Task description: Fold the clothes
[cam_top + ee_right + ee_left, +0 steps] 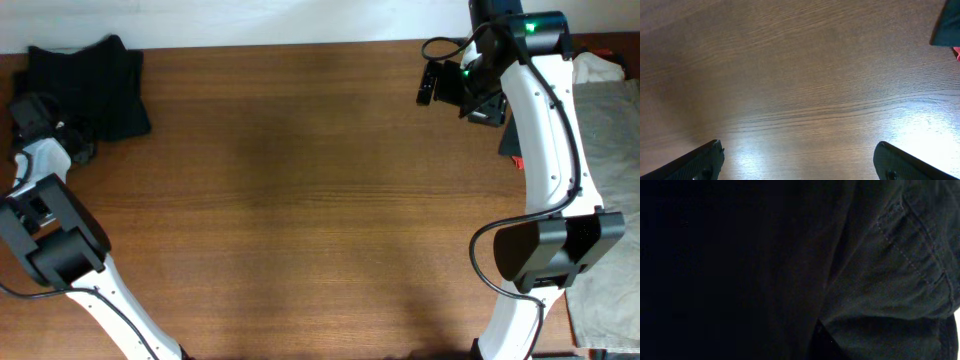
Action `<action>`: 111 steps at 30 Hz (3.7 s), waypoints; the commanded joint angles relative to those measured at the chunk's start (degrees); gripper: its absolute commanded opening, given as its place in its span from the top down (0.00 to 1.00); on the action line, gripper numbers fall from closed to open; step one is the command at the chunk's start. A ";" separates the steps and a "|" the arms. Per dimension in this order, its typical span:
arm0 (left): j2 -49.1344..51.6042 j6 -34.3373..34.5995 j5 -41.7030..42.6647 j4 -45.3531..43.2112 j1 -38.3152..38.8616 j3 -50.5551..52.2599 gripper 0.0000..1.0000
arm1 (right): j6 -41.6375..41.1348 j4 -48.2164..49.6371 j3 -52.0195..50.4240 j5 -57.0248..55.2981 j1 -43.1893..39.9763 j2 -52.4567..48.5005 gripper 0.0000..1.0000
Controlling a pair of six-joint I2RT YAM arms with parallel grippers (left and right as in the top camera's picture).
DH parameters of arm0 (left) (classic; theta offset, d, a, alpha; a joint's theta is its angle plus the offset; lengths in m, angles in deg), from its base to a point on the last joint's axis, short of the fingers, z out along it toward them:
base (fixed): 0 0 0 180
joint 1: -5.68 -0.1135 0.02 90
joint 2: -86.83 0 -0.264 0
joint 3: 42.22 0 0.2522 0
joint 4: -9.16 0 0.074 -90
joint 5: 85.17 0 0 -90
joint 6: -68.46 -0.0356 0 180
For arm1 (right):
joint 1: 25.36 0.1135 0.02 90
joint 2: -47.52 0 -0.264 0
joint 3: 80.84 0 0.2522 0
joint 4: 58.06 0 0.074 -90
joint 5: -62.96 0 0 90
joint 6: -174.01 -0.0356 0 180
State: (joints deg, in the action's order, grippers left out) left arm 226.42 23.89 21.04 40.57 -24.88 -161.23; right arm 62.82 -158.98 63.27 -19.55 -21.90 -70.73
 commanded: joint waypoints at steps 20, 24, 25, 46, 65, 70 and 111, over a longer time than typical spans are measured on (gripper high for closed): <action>3.89 -12.74 -9.16 -10.12 -1.20 0.37 0.70 | -0.07 -0.04 0.92 -0.68 0.26 0.17 0.01; 3.85 -14.84 -5.99 -10.27 -1.22 -0.02 0.29 | -0.07 -0.04 0.92 -0.68 0.26 0.17 0.01; 3.52 -15.32 -3.43 -8.59 -1.22 -0.74 0.17 | -0.07 -0.04 0.92 -0.68 0.26 0.17 0.01; -61.53 -29.03 17.05 57.05 -0.55 -2.80 0.01 | 1.49 -5.70 0.94 16.79 1.66 3.50 0.01; -62.69 -29.00 17.03 61.77 -0.57 -2.80 0.01 | 16.15 -9.70 -3.30 3.23 23.08 46.53 0.01; -62.69 -29.00 17.03 61.77 -0.57 -2.80 0.01 | 17.81 17.16 -39.65 -0.44 17.53 64.65 0.01; -62.69 -29.00 17.05 61.77 -0.57 -2.80 0.01 | 14.95 82.64 -130.03 -6.71 1.33 117.61 0.01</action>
State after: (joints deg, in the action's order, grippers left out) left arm 163.97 -4.04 37.65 102.47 -25.45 -163.81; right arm 77.99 -75.94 -66.50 -25.73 -20.09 46.72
